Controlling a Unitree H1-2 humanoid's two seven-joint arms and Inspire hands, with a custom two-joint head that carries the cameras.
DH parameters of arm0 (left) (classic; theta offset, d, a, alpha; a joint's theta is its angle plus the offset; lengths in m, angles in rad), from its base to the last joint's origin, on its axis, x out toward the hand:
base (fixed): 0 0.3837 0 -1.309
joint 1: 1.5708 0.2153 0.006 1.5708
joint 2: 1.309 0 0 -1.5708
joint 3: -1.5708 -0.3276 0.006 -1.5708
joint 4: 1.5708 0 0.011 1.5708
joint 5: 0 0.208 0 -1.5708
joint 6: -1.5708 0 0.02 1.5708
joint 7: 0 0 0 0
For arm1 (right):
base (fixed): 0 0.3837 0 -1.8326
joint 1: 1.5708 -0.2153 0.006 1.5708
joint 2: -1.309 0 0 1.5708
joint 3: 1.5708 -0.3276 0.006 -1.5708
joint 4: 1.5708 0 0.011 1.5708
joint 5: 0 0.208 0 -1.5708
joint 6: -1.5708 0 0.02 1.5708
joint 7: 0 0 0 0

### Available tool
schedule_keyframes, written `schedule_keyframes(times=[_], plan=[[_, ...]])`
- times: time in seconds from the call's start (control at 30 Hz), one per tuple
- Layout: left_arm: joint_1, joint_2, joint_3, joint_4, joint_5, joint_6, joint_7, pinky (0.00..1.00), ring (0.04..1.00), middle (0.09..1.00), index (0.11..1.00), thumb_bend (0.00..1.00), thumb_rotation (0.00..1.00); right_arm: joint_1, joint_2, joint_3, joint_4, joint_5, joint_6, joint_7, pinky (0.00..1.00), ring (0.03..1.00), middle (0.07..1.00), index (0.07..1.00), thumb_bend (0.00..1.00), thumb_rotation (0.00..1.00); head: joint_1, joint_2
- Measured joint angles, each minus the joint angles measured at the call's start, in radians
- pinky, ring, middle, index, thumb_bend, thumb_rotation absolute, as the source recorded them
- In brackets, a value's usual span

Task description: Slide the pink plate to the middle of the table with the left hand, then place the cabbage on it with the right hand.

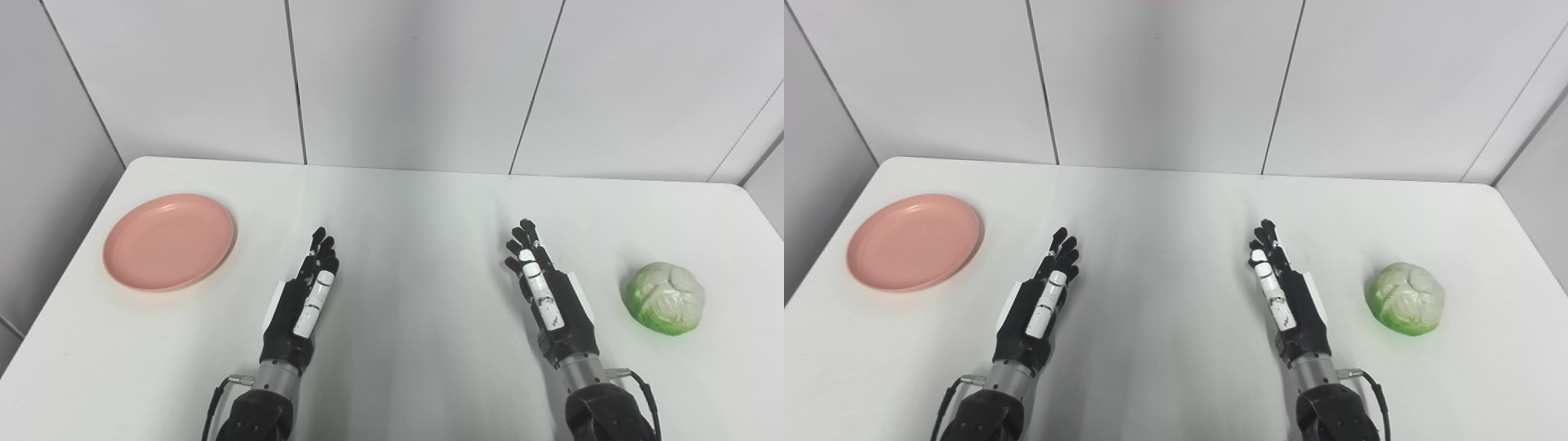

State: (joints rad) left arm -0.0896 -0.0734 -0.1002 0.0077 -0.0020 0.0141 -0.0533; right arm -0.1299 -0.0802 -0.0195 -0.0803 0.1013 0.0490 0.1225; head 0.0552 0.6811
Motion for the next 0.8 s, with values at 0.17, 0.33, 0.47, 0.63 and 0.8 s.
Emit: schedule_keyframes(times=[0.17,0.33,0.47,0.63,0.8], plan=[[0.0,0.0,-0.002,0.0,0.0,0.0,0.0,1.0,1.0,1.0,1.0,0.63,0.83,0.0,0.0,0.0,0.0,0.0,0.0,0.0,0.95,0.963,0.977,1.0,0.62,0.86,-0.002,0.003],[0.0,0.0,-0.002,-0.001,0.0,0.001,-0.001,1.0,1.0,1.0,1.0,0.64,0.83,0.0,0.0,0.0,0.0,0.0,0.001,0.0,0.95,0.961,0.973,1.0,0.63,0.85,-0.002,0.003],[0.0,0.0,-0.002,-0.001,0.0,0.001,-0.001,1.0,1.0,1.0,1.0,0.63,0.83,0.0,0.0,0.0,0.0,0.0,0.001,-0.002,0.95,0.96,0.976,1.0,0.63,0.87,-0.002,0.003],[0.0,0.004,-0.003,-0.001,0.0,0.001,-0.002,1.0,1.0,1.0,1.0,0.63,0.84,0.0,-0.001,0.0,0.0,0.0,0.0,-0.002,0.95,0.964,0.978,1.0,0.62,0.87,-0.002,0.003],[0.0,0.005,-0.003,0.0,0.0,0.001,-0.002,1.0,1.0,1.0,1.0,0.63,0.83,0.0,-0.002,0.0,0.0,0.0,0.0,-0.002,0.95,0.966,0.979,1.0,0.62,0.86,-0.002,0.003]])
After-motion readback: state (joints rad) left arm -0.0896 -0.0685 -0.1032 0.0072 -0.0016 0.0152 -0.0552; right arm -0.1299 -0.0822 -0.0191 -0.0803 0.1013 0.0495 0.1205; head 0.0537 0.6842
